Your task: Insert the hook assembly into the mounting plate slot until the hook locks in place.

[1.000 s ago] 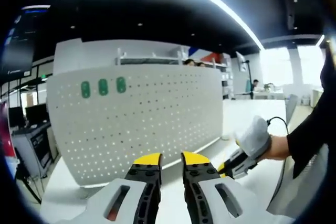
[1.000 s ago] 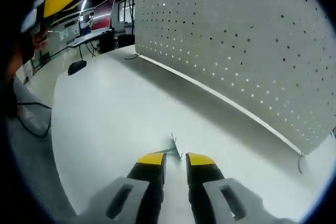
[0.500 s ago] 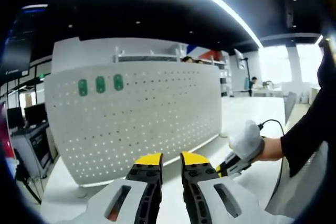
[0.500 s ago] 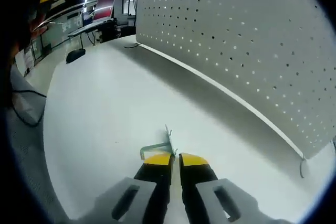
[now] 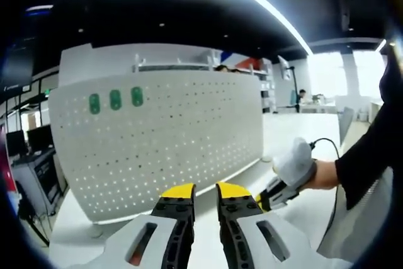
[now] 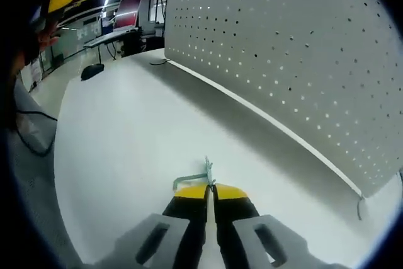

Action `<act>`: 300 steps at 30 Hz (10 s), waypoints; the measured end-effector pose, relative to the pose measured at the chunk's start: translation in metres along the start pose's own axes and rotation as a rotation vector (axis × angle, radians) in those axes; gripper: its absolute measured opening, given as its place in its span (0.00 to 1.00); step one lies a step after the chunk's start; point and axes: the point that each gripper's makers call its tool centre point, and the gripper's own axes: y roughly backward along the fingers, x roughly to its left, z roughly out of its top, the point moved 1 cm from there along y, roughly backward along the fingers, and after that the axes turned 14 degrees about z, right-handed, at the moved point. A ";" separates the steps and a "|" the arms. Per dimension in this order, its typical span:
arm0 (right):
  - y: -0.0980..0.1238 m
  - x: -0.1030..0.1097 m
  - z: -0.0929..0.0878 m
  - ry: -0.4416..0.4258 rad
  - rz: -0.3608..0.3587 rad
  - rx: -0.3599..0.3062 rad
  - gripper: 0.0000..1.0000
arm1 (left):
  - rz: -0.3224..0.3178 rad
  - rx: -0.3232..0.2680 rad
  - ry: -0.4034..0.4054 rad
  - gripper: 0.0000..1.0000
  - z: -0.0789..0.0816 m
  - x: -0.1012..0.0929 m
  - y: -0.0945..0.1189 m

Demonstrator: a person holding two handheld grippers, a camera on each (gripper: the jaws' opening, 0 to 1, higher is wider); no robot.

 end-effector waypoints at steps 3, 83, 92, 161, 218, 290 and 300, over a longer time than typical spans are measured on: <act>0.001 0.000 0.004 0.013 -0.005 -0.007 0.00 | -0.001 0.002 -0.003 0.13 -0.001 0.000 0.000; 0.046 0.125 0.110 -0.393 0.453 -0.429 0.00 | -0.263 0.127 -0.441 0.10 -0.062 -0.031 0.018; 0.046 0.126 0.112 -0.414 0.479 -0.440 0.00 | -0.264 0.144 -0.442 0.05 -0.065 -0.032 0.017; 0.059 0.085 0.123 -0.022 0.133 -0.468 0.40 | 0.161 -0.064 -0.061 0.03 0.036 0.100 0.008; 0.066 0.055 0.113 -0.122 0.070 -0.488 0.40 | 0.491 -0.227 -0.013 0.02 0.108 0.244 -0.124; 0.075 0.056 0.119 -0.122 0.073 -0.521 0.39 | 0.457 -0.175 -0.032 0.37 0.098 0.206 -0.069; 0.078 0.058 0.123 -0.112 0.077 -0.538 0.39 | 0.431 -0.170 0.004 0.41 0.092 0.184 -0.039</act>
